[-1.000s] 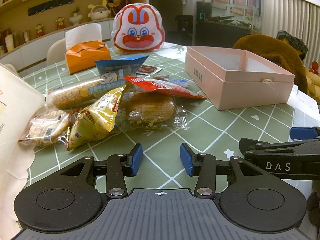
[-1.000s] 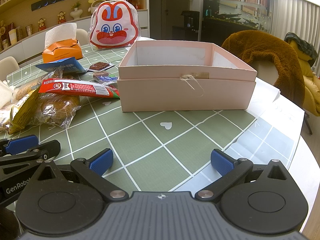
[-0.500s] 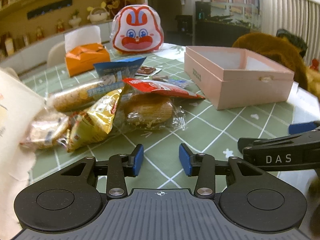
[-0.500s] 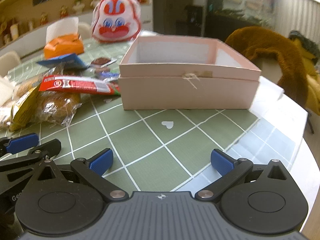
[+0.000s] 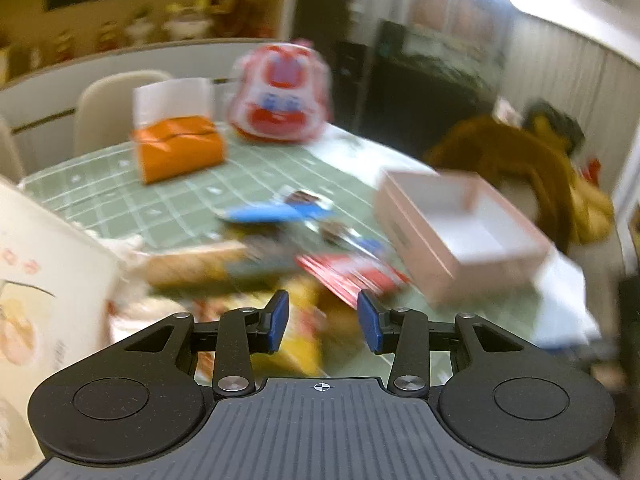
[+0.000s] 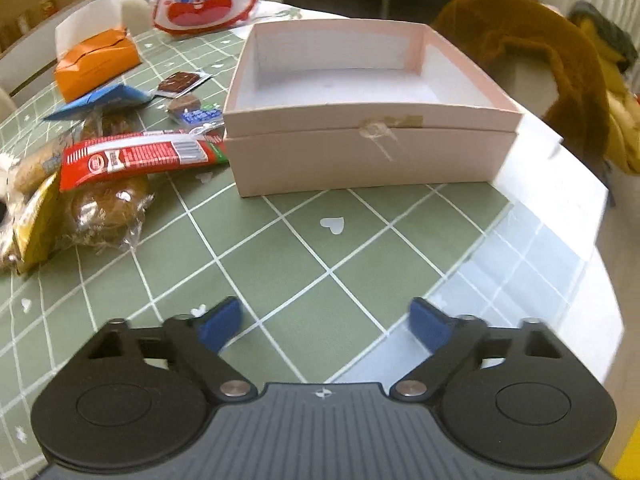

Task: Organize snacks
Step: 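Move left tool to the round cracker pack while right tool approaches the yellow panda chip bag, then close the left tool on the round cracker pack and lift it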

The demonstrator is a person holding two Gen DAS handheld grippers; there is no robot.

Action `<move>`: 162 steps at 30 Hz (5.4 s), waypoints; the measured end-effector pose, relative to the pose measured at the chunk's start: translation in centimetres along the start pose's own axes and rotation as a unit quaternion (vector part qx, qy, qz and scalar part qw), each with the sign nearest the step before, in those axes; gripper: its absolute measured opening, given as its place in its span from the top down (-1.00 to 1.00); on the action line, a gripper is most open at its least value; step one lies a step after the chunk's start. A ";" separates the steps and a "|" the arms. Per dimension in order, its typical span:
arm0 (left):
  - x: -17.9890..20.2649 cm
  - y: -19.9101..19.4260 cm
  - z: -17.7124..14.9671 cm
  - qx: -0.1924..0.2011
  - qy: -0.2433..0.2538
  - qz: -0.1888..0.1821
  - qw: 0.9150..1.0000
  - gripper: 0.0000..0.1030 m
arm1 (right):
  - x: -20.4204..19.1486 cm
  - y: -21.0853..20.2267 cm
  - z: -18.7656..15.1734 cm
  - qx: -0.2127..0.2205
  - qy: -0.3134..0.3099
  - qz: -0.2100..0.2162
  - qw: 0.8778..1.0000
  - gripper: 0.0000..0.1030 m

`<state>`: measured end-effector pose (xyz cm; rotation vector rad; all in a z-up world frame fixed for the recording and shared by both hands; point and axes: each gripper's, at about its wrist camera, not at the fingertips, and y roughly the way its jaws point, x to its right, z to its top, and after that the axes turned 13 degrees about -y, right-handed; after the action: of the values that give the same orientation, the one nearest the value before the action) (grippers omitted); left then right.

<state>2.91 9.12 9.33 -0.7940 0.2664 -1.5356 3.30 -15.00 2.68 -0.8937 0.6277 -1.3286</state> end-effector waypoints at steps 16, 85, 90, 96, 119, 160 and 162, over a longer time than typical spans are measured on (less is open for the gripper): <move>-5.5 7.1 0.1 -0.102 -0.095 0.022 0.990 0.16 | -0.1 -3.2 -1.9 0.023 -0.007 0.003 1.000 -0.73; -3.1 2.0 -4.9 -0.203 -0.137 -0.030 0.969 0.24 | -6.7 -3.8 -3.4 -0.002 -0.144 0.047 0.988 -0.49; -2.9 0.6 -4.5 -0.184 -0.115 -0.065 0.974 0.24 | -3.1 -2.7 -1.0 0.012 -0.089 -0.033 0.995 -0.48; -2.2 2.9 -4.2 -0.189 -0.083 -0.073 0.976 0.24 | -0.7 -4.4 -1.4 0.021 -0.061 0.047 0.997 -0.48; -1.2 1.9 -5.5 -0.240 -0.087 -0.139 0.957 0.30 | -2.6 -3.4 -2.5 -0.010 -0.041 0.084 0.996 0.24; -1.1 3.0 -7.4 -0.237 -0.098 -0.136 0.957 0.30 | -2.1 -5.6 -4.6 0.017 -0.042 0.101 0.994 0.17; -0.8 3.0 -7.3 -0.242 -0.102 -0.137 0.955 0.29 | -1.9 -5.6 -4.7 0.019 -0.045 0.098 0.994 0.16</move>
<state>0.74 7.34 1.93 -1.4166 0.4002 -1.6512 -3.90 -14.01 4.66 -0.8342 0.6012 -1.1141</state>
